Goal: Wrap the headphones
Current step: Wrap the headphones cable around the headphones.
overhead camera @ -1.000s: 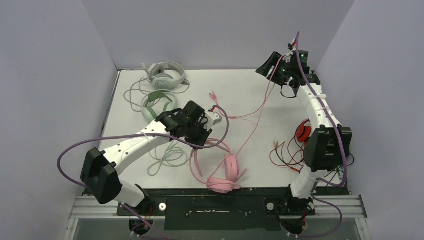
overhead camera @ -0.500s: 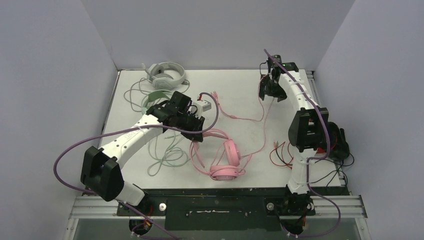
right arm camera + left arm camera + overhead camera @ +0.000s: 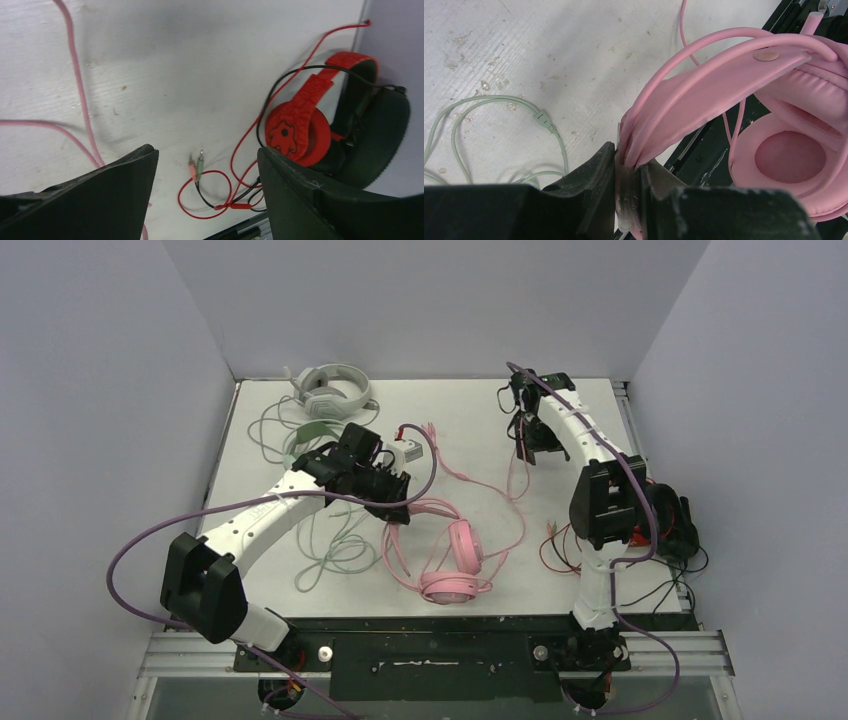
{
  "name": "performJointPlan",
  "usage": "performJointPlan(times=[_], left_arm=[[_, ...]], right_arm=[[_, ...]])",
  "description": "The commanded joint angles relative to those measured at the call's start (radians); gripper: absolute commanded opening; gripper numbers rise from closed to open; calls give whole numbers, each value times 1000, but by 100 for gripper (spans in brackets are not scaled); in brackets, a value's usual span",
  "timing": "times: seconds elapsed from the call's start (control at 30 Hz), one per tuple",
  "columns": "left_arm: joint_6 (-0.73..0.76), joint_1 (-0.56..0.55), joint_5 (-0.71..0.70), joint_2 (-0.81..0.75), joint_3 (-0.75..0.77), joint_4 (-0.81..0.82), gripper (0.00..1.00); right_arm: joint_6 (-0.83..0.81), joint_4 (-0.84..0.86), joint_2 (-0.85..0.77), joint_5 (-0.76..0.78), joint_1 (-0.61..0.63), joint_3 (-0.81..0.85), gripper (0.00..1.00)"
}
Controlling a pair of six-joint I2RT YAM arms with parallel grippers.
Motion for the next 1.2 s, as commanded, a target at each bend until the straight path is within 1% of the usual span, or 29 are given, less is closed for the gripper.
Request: performJointPlan(times=[0.0,0.1,0.17,0.23,0.27,0.37,0.43,0.5,0.57,0.67,0.7,0.77,0.87,1.0,1.07,1.17], left_arm=[[-42,3,95,-48,13,55,0],[-43,3,93,-43,14,53,0],[-43,3,92,-42,15,52,0],[-43,3,89,-42,15,50,0],[-43,3,89,-42,16,50,0],[-45,3,86,-46,17,49,0],[-47,3,85,-46,18,47,0],[-47,3,86,-48,18,45,0],[-49,3,86,-53,13,48,0],[-49,3,87,-54,10,44,0],[-48,2,86,-55,9,41,0],[-47,2,89,-55,10,41,0],[-49,-1,89,-54,9,41,0],[-54,-3,88,-55,7,40,0],[-51,-3,88,-60,5,35,0],[-52,-5,83,-69,4,36,0]], right_arm=[[65,-80,-5,311,18,39,74],[90,-77,-3,437,23,67,75],[43,-34,-5,544,30,74,76],[40,-41,23,722,50,88,83],[57,-54,36,774,56,100,85],[91,-78,45,749,62,145,87],[92,-49,33,682,49,151,88],[39,51,-35,441,16,108,86],[-3,203,-147,213,-18,-15,84],[-4,390,-313,-17,-50,-218,82],[4,425,-371,-116,-52,-272,82],[34,464,-439,-231,-55,-367,82],[124,512,-528,-337,-44,-519,80],[200,592,-666,-354,-21,-719,76],[192,629,-715,-365,-21,-812,75],[134,661,-737,-389,-21,-894,73]])
